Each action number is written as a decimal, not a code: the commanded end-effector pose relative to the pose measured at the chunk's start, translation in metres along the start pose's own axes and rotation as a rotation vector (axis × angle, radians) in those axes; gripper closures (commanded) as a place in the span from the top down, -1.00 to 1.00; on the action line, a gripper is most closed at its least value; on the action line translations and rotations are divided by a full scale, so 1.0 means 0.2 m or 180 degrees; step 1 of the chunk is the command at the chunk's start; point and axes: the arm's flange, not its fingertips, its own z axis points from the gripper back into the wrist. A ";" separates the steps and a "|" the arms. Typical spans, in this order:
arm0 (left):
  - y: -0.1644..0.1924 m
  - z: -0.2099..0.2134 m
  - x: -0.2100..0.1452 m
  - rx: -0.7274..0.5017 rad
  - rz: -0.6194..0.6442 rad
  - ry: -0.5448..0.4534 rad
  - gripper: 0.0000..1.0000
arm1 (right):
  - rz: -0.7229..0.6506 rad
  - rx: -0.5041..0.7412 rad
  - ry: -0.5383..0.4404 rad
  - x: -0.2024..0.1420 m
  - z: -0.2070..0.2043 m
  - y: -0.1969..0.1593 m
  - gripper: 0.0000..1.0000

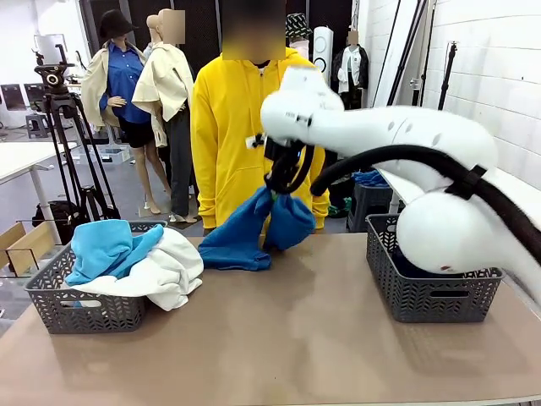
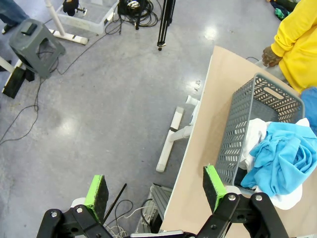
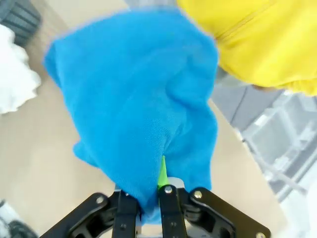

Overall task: Sort the tops and bottoms.
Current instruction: Lift clothes from the center of the table with your right hand, then sort the clothes according to human instructions.

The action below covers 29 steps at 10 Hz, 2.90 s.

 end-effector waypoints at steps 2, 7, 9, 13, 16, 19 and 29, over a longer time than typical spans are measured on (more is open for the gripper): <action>0.01 0.01 0.00 0.0019 -0.0033 0.0027 1.00 | 0.0365 -0.0132 0.0177 -0.26 0.52 0.16 -1.00; 0.01 0.01 0.00 0.0019 -0.0033 0.0027 1.00 | 0.0821 -0.0347 0.0092 -0.27 1.09 0.37 -1.00; 0.01 0.01 0.00 0.0019 -0.0033 0.0027 1.00 | 0.1143 -0.0257 0.0065 -0.28 1.11 0.44 -1.00; 0.01 0.01 0.00 0.0019 -0.0033 0.0027 1.00 | 0.1100 -0.0210 0.0077 -0.18 1.15 0.44 -1.00; 0.01 0.01 0.00 0.0019 -0.0033 0.0027 1.00 | 0.1100 -0.0210 0.0077 -0.18 1.15 0.44 -1.00; 0.01 0.01 0.00 0.0019 -0.0033 0.0027 1.00 | 0.1100 -0.0210 0.0077 -0.18 1.15 0.44 -1.00; 0.01 0.01 0.00 0.0019 -0.0033 0.0027 1.00 | 0.1100 -0.0210 0.0077 -0.18 1.15 0.44 -1.00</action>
